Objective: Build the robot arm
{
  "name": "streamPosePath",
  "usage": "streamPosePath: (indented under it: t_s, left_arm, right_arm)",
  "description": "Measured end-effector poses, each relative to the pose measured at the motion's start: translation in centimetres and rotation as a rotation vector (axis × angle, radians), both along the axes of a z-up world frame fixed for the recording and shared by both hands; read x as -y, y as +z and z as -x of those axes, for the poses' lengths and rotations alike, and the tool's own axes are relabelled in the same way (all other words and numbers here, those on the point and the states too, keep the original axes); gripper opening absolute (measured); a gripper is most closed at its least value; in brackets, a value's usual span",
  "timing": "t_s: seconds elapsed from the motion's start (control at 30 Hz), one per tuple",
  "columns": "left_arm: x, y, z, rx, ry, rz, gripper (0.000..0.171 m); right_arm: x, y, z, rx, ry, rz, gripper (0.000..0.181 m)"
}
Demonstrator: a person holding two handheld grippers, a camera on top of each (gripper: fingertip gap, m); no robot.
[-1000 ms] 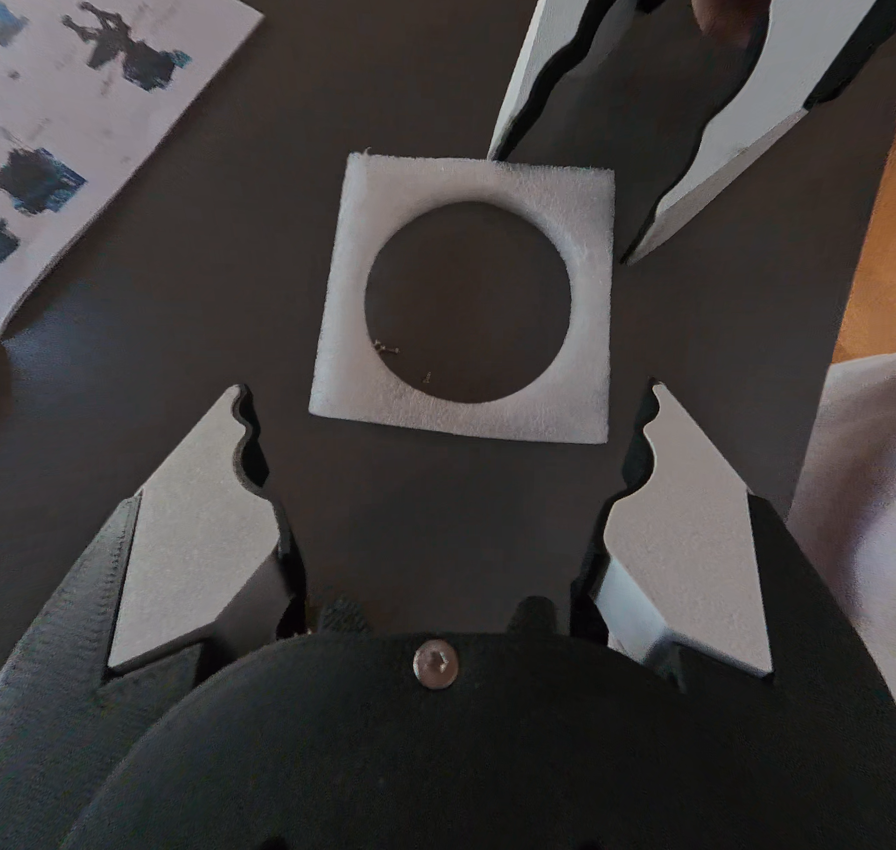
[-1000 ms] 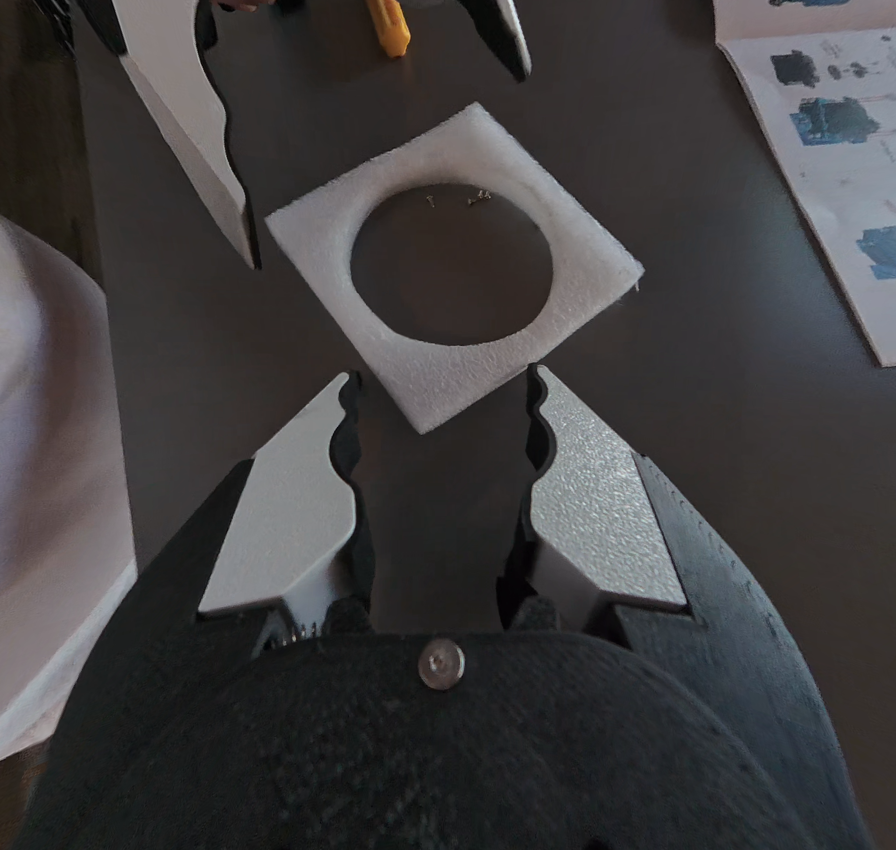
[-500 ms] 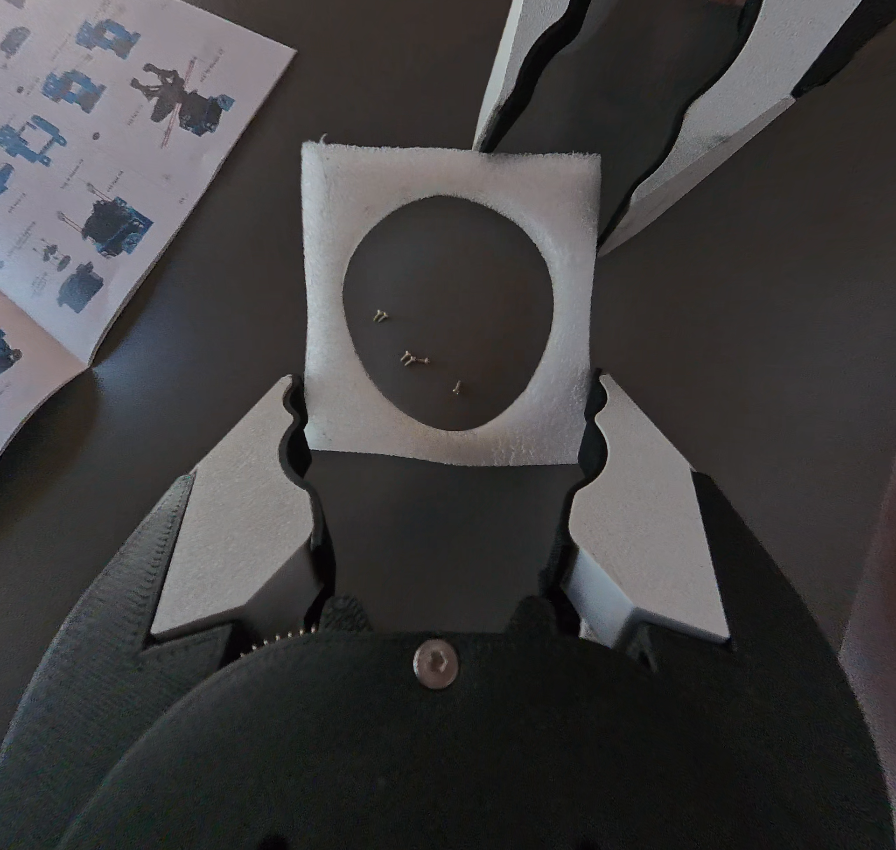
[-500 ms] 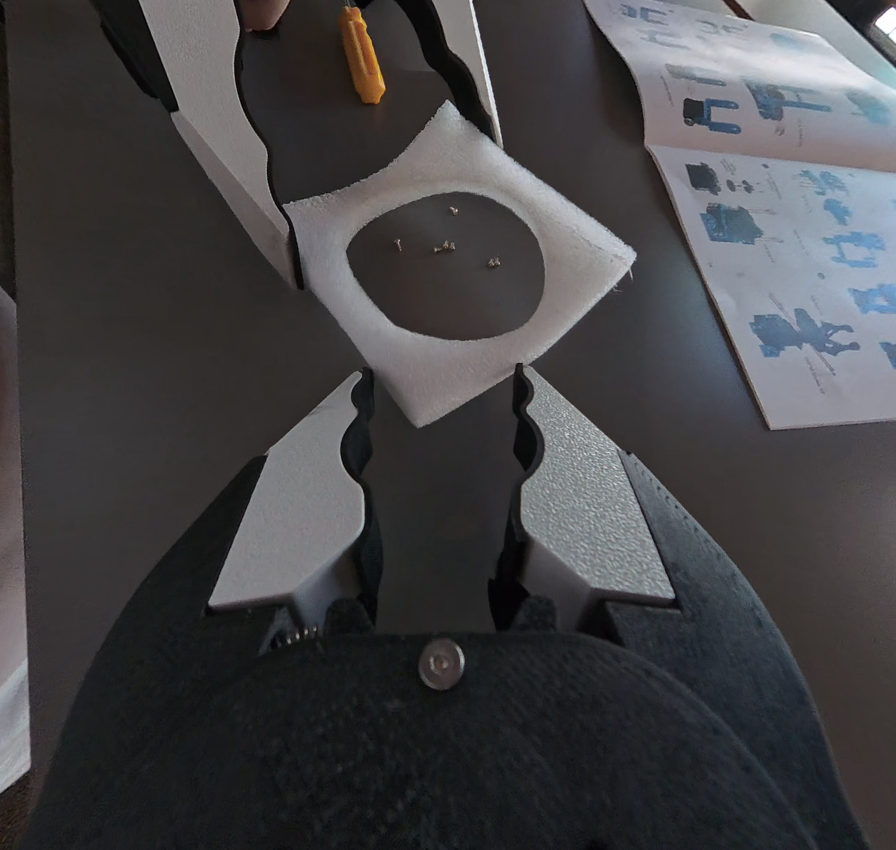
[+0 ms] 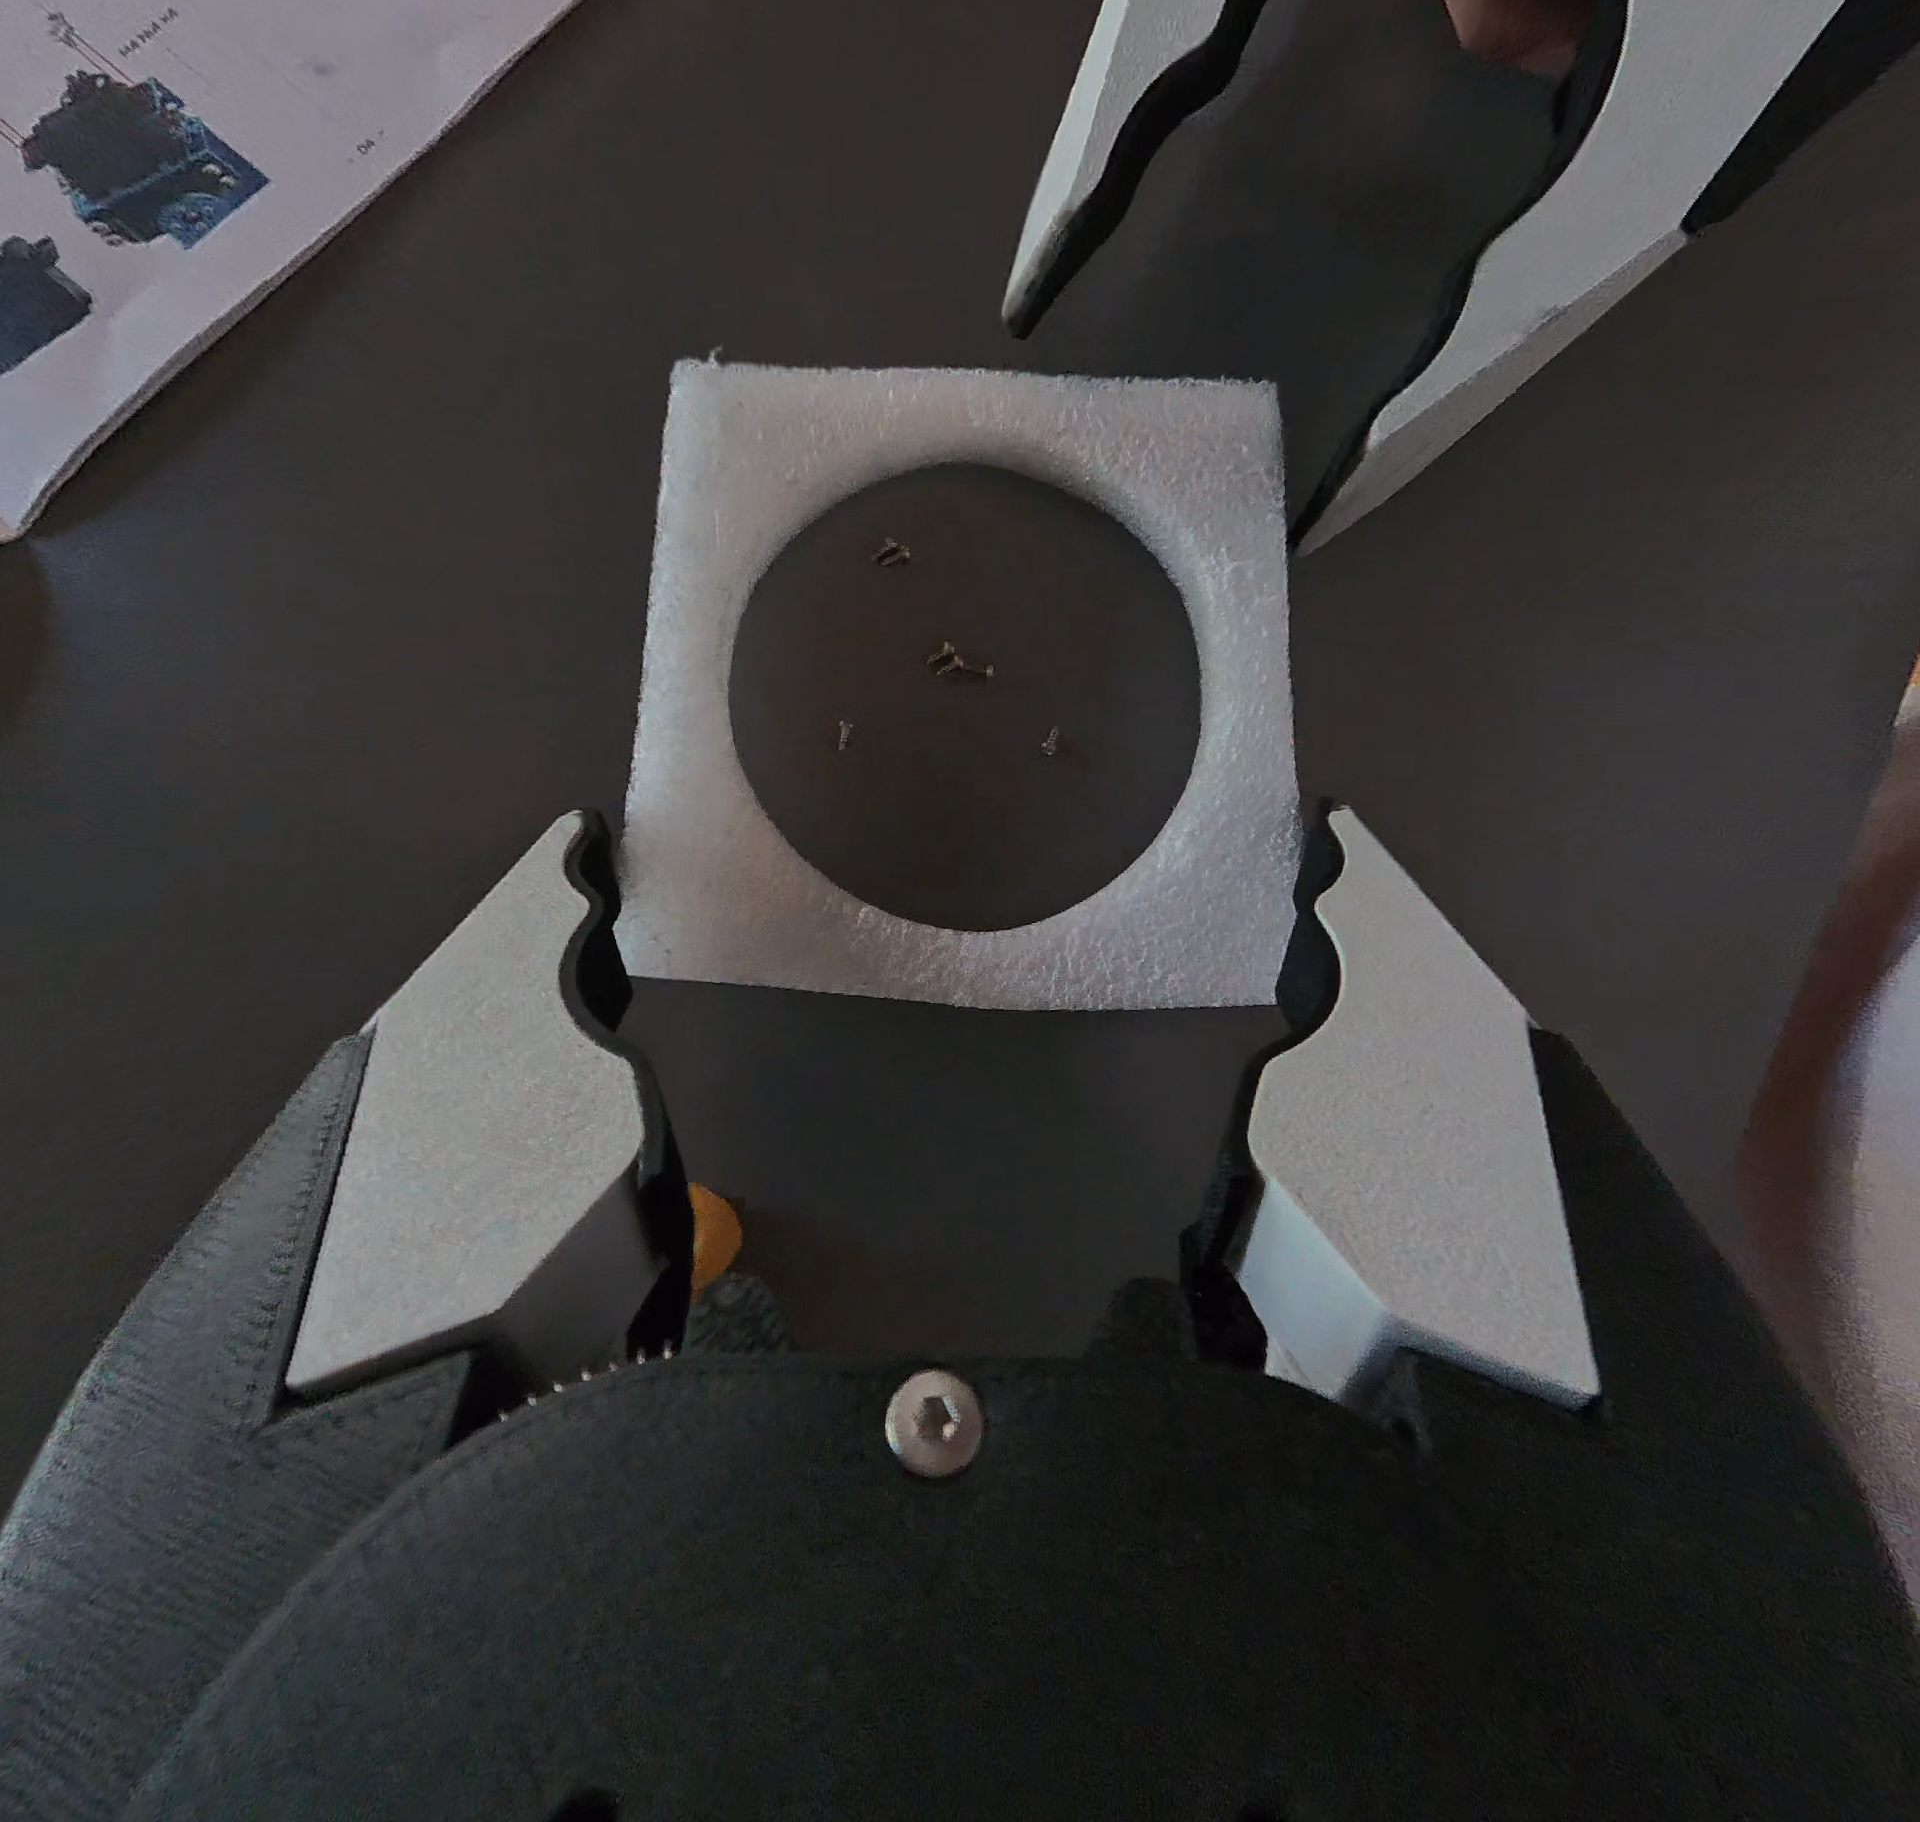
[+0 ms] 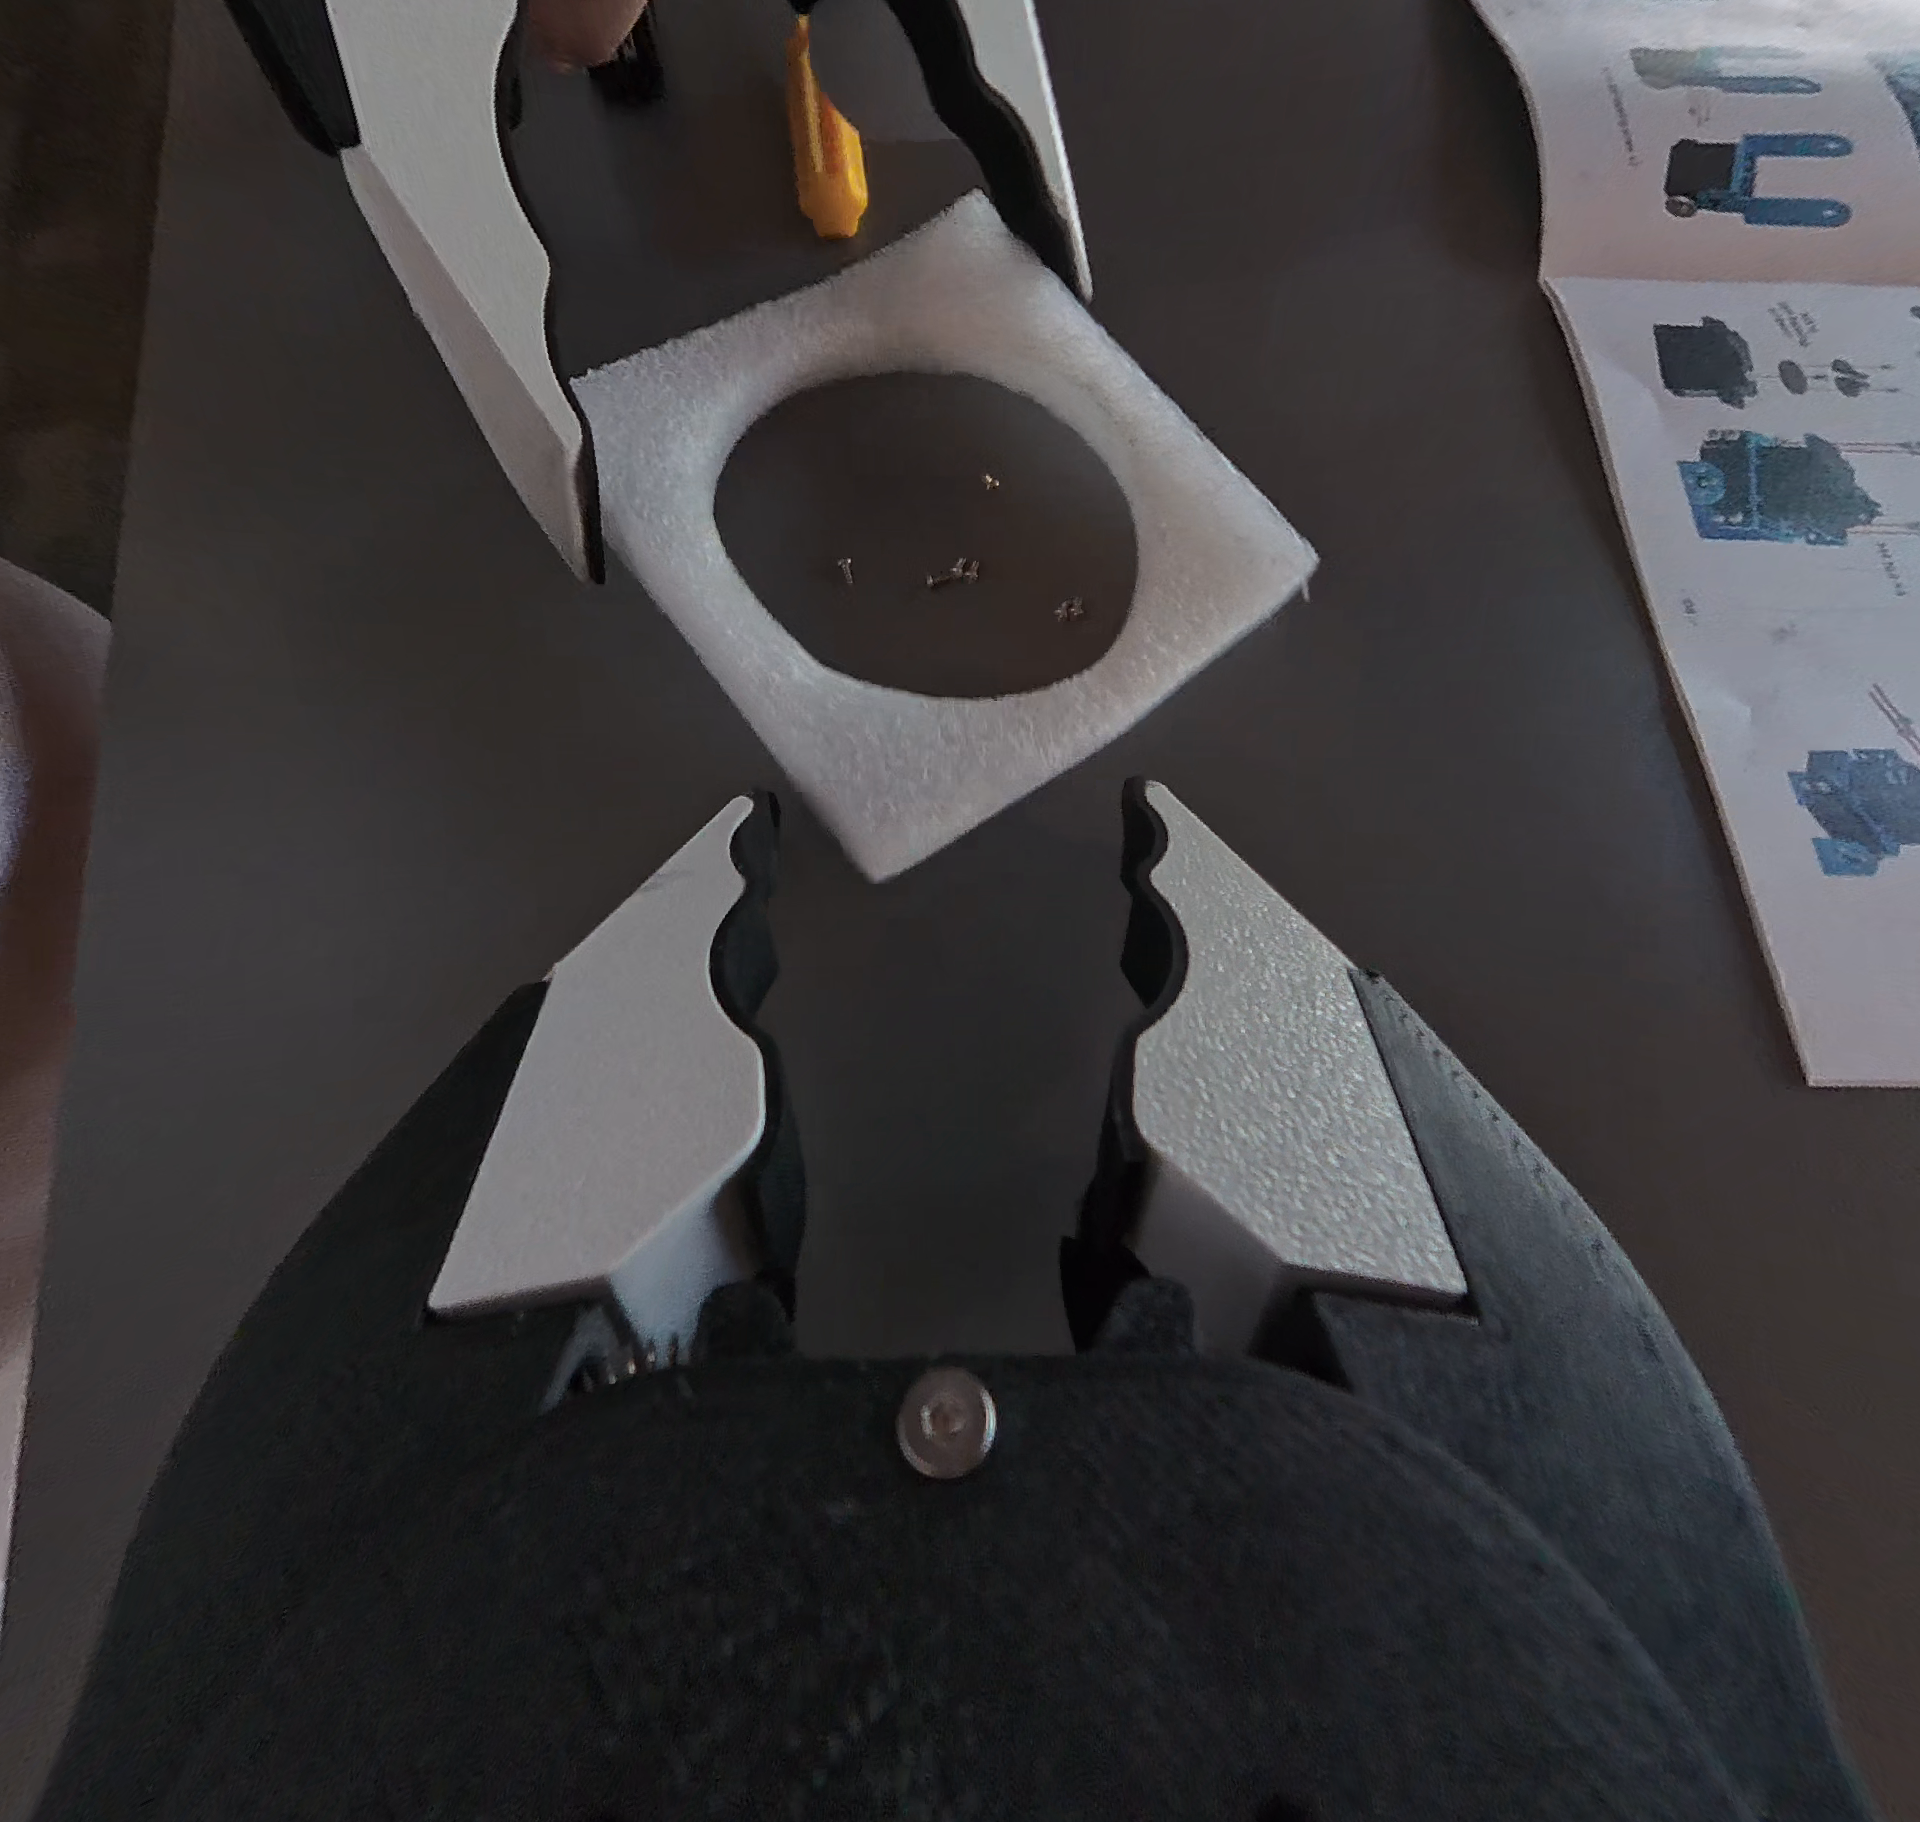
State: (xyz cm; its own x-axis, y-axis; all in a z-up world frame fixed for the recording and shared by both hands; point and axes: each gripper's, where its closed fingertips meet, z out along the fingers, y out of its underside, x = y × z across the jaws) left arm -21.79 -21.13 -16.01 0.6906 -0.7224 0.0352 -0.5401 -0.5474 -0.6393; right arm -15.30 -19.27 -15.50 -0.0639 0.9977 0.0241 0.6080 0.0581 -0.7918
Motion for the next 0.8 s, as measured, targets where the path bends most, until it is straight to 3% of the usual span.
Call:
streamPosePath:
  t_s: [0.17, 0.27, 0.4, 0.5, 0.63, 0.8]
  left_arm:
    - [1.8, 5.0, 3.2, 0.071, 0.169, -0.118, 0.127]
    - [3.8, 8.0, 5.3, 0.187, 0.238, -0.2, 0.113]
    - [5.2, 7.0, 6.2, 0.199, 0.27, -0.15, 0.106]
    - [5.6, 5.2, 3.2, 0.231, 0.235, -0.078, 0.103]
    - [4.8, 1.8, 2.0, 0.146, 0.276, -0.049, 0.111]
    - [4.5, 1.0, -0.3, 0.251, 0.261, 0.02, 0.107]
  right_arm:
    - [-0.4, 4.1, 0.5, -0.152, -0.016, 0.103, 0.065]
    - [0.0, 5.8, 2.1, -0.154, 0.045, 0.107, 0.062]
    - [-0.3, 3.3, 2.4, 0.009, 0.114, -0.002, 0.063]
    - [0.3, 2.4, 2.5, 0.032, 0.123, 0.074, 0.063]
    - [0.0, 1.2, 2.3, 0.062, 0.095, 0.11, 0.063]
    - [0.4, 0.1, 1.8, 0.095, 0.08, 0.134, 0.06]
